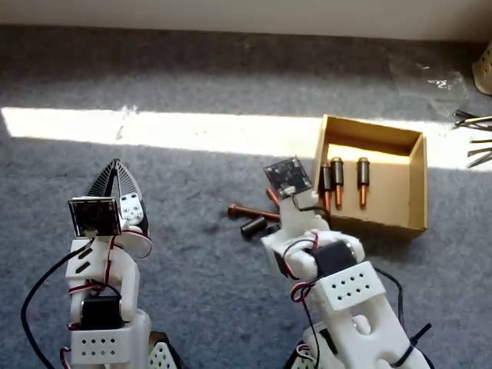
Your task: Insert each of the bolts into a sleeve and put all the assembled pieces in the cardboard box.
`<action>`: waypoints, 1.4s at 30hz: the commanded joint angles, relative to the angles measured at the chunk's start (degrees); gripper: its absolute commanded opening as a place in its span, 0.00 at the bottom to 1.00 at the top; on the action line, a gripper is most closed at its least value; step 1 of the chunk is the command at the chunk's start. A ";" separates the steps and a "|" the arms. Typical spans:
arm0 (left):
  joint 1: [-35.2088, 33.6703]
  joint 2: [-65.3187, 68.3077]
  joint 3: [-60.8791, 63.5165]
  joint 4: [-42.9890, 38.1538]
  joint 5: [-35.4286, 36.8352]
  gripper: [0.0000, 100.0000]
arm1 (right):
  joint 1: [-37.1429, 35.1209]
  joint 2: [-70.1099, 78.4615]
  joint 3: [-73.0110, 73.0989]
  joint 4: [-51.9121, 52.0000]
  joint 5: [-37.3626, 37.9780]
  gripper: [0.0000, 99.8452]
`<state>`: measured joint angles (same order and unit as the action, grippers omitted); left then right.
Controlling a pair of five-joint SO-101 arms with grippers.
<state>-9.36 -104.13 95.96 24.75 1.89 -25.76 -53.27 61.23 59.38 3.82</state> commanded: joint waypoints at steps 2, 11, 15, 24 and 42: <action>-0.40 -0.57 1.10 0.00 -0.18 0.01 | -0.66 4.79 -8.40 4.00 0.53 0.16; -0.66 -0.48 1.19 0.09 -0.18 0.01 | -0.75 29.58 -19.38 3.47 0.97 0.16; -0.75 -0.48 1.19 0.09 -0.18 0.01 | -0.75 35.21 -20.35 2.51 1.05 0.16; -0.75 -0.48 1.19 0.09 -0.18 0.01 | -2.51 41.10 -20.62 -1.19 2.02 0.16; -0.75 -0.48 1.19 0.09 -0.18 0.01 | -2.24 49.19 -22.37 -6.55 7.30 0.15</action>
<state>-9.36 -104.13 95.96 24.75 1.89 -27.60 -4.13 41.01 53.76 10.42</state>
